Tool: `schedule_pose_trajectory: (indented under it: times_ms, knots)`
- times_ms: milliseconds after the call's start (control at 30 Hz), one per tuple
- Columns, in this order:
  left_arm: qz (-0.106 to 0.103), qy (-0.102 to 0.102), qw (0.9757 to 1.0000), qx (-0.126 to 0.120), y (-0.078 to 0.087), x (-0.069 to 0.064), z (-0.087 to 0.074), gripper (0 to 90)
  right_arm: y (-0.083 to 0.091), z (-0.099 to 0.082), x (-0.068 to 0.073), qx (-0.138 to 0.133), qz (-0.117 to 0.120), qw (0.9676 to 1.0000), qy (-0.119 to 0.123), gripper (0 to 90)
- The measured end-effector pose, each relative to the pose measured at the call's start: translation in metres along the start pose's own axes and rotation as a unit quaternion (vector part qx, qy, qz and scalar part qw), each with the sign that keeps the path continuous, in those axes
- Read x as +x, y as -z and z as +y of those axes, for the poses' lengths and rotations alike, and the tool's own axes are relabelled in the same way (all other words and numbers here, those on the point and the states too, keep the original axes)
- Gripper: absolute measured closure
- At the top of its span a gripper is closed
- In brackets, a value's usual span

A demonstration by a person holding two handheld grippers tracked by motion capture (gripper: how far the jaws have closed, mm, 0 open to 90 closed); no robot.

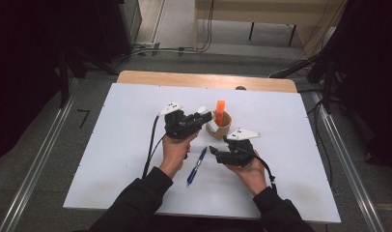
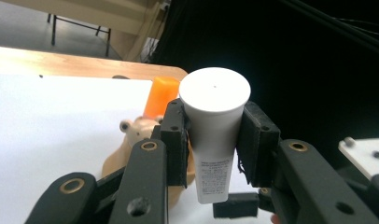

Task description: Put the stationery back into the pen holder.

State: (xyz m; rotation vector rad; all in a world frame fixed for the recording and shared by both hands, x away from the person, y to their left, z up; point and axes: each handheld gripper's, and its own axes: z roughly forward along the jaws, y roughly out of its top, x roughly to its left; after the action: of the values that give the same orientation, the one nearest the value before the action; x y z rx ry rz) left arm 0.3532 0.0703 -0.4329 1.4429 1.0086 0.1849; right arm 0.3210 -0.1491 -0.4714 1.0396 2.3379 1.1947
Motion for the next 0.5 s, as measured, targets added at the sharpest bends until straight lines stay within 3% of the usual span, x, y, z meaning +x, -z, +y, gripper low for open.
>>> schedule_pose_trajectory:
  times_ms: [133, 500]
  knots:
    - [0.004, -0.007, 1.0, 0.002, -0.009, -0.002, 0.005, 67.1, 0.0, 0.0, -0.001, -0.001, 0.0, 1.0, -0.006, 31.2]
    - [0.03, -0.051, 0.9981, 0.015, -0.038, -0.011, 0.01, 67.1, 0.001, 0.0, -0.002, -0.002, 0.001, 1.0, -0.008, 31.4]
